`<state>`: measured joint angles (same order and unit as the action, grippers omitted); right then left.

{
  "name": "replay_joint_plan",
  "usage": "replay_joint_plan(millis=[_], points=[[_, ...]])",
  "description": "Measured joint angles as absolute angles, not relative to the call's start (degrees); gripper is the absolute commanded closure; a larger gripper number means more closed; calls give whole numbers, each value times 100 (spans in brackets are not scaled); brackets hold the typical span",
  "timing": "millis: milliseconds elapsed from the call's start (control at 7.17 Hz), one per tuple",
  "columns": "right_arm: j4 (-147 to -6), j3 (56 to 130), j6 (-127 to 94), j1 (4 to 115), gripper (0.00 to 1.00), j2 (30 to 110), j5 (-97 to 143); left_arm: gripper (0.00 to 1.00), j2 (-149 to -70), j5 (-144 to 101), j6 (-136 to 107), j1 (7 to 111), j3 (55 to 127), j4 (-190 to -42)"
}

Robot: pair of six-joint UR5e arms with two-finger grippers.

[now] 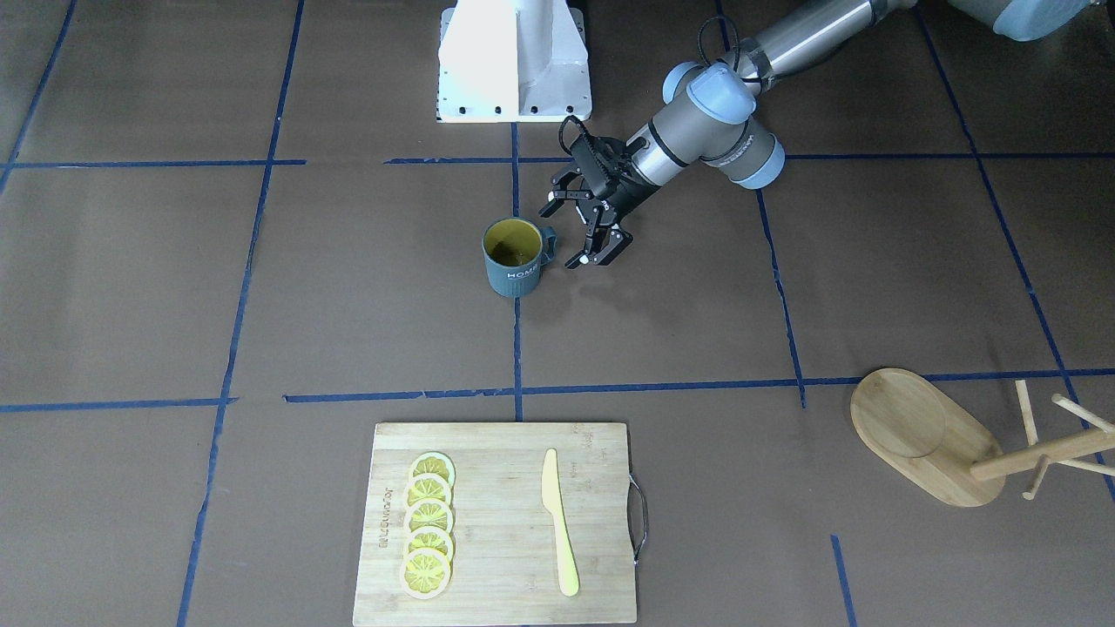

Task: Hang cup on storage rack
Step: 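Close the left gripper on the teal mug's handle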

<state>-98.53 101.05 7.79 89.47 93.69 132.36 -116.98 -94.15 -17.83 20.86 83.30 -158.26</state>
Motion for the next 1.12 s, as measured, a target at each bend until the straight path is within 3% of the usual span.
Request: replay_joint_plan(millis=[418, 558, 836, 976, 1115], points=[[-9853, 10104, 784, 8947, 0, 9372, 13236, 20, -11802, -8976, -1798, 1821, 8315, -15809], [-9853, 10105, 788, 8947, 0, 9375, 13236, 34, -11815, -8957, -1800, 1811, 8316, -15798], [-9853, 10128, 804, 8947, 0, 9383, 13236, 79, -11812, -8946, -1800, 1810, 8322, -15752], [-9853, 10141, 821, 8947, 0, 9388, 13236, 96, -11808, -8944, -1800, 1815, 8323, -15740], [-9853, 10156, 839, 8947, 0, 9395, 13236, 100, -11806, -8945, -1817, 1824, 8326, -15737]])
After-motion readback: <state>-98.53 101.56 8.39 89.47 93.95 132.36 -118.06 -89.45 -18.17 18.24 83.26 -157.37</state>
